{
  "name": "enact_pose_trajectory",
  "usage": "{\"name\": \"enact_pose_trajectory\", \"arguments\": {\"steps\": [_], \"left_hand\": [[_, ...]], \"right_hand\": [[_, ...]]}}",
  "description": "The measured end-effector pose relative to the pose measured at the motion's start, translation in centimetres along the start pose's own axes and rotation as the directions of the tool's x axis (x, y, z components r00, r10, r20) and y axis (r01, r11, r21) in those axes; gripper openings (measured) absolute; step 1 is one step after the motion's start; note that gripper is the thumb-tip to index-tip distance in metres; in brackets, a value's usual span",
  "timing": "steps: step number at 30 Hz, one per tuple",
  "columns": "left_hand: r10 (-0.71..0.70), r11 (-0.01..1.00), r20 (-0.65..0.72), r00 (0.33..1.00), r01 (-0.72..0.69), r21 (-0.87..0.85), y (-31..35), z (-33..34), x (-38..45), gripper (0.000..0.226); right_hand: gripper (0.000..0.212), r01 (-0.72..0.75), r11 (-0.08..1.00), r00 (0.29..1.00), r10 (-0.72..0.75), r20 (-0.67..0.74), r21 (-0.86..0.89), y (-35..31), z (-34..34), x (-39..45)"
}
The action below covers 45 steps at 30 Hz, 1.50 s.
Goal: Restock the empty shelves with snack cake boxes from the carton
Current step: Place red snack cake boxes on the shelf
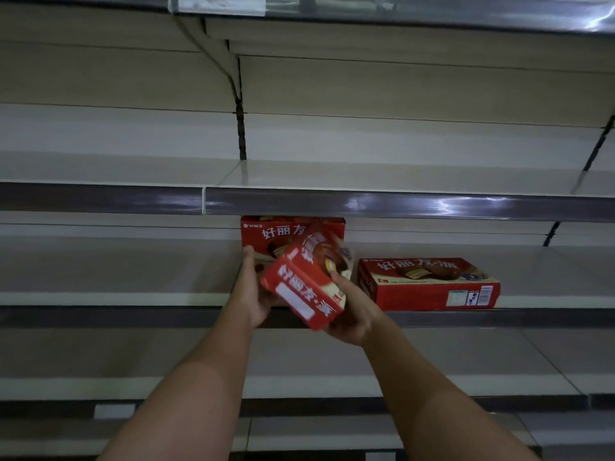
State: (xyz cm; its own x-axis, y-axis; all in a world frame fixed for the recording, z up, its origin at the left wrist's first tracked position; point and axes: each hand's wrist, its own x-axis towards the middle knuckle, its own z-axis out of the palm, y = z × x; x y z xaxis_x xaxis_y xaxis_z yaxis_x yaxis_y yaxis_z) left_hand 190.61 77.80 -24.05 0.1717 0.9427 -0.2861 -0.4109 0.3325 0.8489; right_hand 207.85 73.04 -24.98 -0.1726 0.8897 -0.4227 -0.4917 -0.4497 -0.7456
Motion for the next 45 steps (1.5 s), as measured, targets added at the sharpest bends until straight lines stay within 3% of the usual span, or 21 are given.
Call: {"name": "enact_pose_trajectory", "arguments": {"steps": [2, 6, 10, 12, 14, 16, 18, 21, 22, 24, 26, 28, 30, 33, 36, 40, 45], "left_hand": [[0.067, 0.998, 0.038, 0.997, -0.067, 0.002, 0.4, -0.7, -0.6, 0.084], [0.069, 0.99, 0.106, 0.992, -0.081, 0.116, 0.4, -1.2, -2.4, 0.094], [0.092, 0.969, -0.018, 0.996, -0.085, 0.232, 0.9, -1.7, -3.3, 0.106], [0.18, 0.908, -0.112, 0.977, -0.121, 0.402, 1.3, -2.1, -2.9, 0.092], [0.181, 0.891, -0.14, 0.974, -0.102, 0.443, 1.6, -2.5, -2.1, 0.068], [0.135, 0.933, -0.116, 0.984, -0.087, 0.35, 2.4, -3.0, -1.8, 0.058], [0.123, 0.952, -0.09, 0.988, -0.092, 0.29, 3.2, -4.0, -1.0, 0.065], [0.129, 0.944, -0.052, 0.99, -0.106, 0.313, 3.9, -5.7, 0.5, 0.08], [0.131, 0.935, -0.048, 0.99, -0.108, 0.337, 4.1, -5.9, 0.9, 0.083], [0.156, 0.912, -0.044, 0.987, -0.127, 0.39, 4.3, -6.1, 2.1, 0.085], [0.247, 0.826, -0.045, 0.968, -0.186, 0.532, 4.2, -6.4, 3.5, 0.085], [0.363, 0.652, -0.055, 0.93, -0.212, 0.728, 3.9, -6.5, 5.1, 0.083], [0.429, 0.469, -0.084, 0.899, -0.143, 0.872, 3.6, -6.3, 6.3, 0.074], [0.441, 0.336, -0.116, 0.89, -0.044, 0.941, 3.7, -5.6, 7.7, 0.057], [0.436, 0.266, -0.137, 0.889, 0.018, 0.964, 4.2, -5.1, 8.8, 0.054], [0.473, 0.33, -0.193, 0.86, 0.03, 0.943, 4.0, -4.8, 10.1, 0.052], [0.497, 0.416, -0.221, 0.839, -0.007, 0.909, 3.4, -4.6, 10.8, 0.052]], "right_hand": [[0.046, 0.025, 0.999, 0.999, -0.023, -0.026, 0.043, 0.8, 1.3, 0.6], [0.033, 0.073, 0.989, 0.997, -0.076, 0.022, 0.129, 3.0, 3.4, 1.3], [0.013, 0.11, 0.971, 0.99, -0.126, 0.064, 0.215, 3.7, 5.1, 1.9], [0.017, 0.118, 0.976, 0.991, -0.127, 0.037, 0.182, 3.5, 5.4, 2.4], [0.018, 0.106, 0.99, 0.994, -0.108, 0.012, 0.091, 3.2, 5.5, 2.8], [0.017, 0.118, 0.988, 0.991, -0.124, -0.049, -0.104, 2.6, 5.6, 3.0], [0.031, 0.184, 0.955, 0.947, -0.236, -0.22, -0.233, 1.6, 5.1, 3.3], [0.065, 0.249, 0.925, 0.772, -0.369, -0.517, -0.288, -0.4, 2.5, 4.4], [0.067, 0.21, 0.91, 0.76, -0.382, -0.525, -0.359, -0.7, 1.8, 4.7], [0.05, 0.126, 0.825, 0.759, -0.438, -0.482, -0.551, -1.0, 0.7, 5.7], [0.039, 0.108, 0.746, 0.729, -0.509, -0.458, -0.657, -1.2, 0.5, 6.1], [0.043, 0.122, 0.689, 0.703, -0.568, -0.427, -0.715, -1.4, 0.5, 6.6], [0.046, 0.117, 0.661, 0.708, -0.579, -0.404, -0.741, -1.9, 0.6, 7.1], [0.054, 0.134, 0.694, 0.735, -0.548, -0.399, -0.708, -2.4, 0.7, 8.3], [0.061, 0.192, 0.757, 0.731, -0.534, -0.424, -0.624, -2.9, 0.7, 9.5], [0.065, 0.204, 0.818, 0.715, -0.5, -0.488, -0.537, -3.4, 1.0, 10.5], [0.044, 0.257, 0.854, 0.726, -0.479, -0.494, -0.452, -3.7, 1.0, 11.2]]}}
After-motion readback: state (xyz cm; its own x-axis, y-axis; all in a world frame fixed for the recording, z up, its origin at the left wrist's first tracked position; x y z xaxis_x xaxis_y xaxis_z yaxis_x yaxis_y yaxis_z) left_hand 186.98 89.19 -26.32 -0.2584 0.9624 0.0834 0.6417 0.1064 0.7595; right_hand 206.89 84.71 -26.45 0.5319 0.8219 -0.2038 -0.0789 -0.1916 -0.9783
